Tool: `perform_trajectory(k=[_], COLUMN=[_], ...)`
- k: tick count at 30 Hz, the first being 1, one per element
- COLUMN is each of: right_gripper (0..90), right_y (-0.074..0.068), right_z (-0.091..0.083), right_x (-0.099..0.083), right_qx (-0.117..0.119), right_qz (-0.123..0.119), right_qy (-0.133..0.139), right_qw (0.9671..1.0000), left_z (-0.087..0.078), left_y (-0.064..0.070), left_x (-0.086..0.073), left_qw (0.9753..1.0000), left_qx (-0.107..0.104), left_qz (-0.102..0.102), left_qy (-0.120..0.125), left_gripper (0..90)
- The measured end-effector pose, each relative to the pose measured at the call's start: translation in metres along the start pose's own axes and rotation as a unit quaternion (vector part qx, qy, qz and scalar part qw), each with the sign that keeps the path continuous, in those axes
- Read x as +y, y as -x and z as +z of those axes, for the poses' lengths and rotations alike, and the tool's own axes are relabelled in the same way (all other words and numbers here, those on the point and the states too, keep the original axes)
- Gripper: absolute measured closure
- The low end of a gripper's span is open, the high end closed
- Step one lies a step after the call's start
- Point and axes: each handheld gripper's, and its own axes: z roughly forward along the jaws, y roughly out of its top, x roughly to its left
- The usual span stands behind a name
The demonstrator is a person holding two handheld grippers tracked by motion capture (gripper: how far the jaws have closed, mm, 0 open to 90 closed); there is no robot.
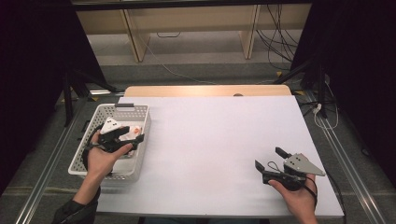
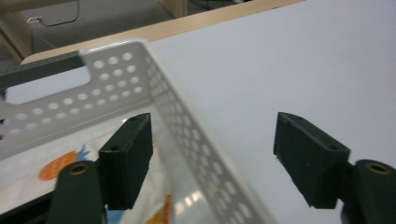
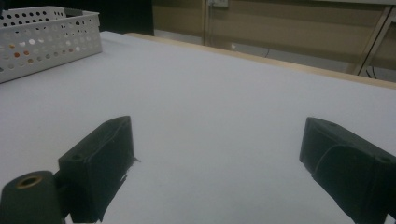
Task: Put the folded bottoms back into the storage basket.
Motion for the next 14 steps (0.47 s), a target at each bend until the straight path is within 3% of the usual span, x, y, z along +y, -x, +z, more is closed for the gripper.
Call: perform_trajectory(k=[8,12,14], right_gripper=[10.7,10.6,10.6], right_y=[0.000,0.000,0.000], right_z=[-0.001,0.000,-0.001], right_x=[0.000,0.000,0.000], right_qx=[0.002,0.003,0.002], right_qz=[-0.002,-0.003,-0.002], right_qy=[0.000,0.000,0.000], right_qw=[1.0000,1.0000,1.0000], left_z=[-0.006,-0.005,-0.005], left_y=[0.036,0.047,0.048], left_x=[-0.006,-0.007,-0.006], left_qw=[0.9975,0.9963,0.9966], left_qx=[-0.054,-0.061,-0.058], left_qz=[0.041,0.059,0.058], left_qy=[0.017,0.011,0.008], left_gripper=[16.5,16.7,17.8])
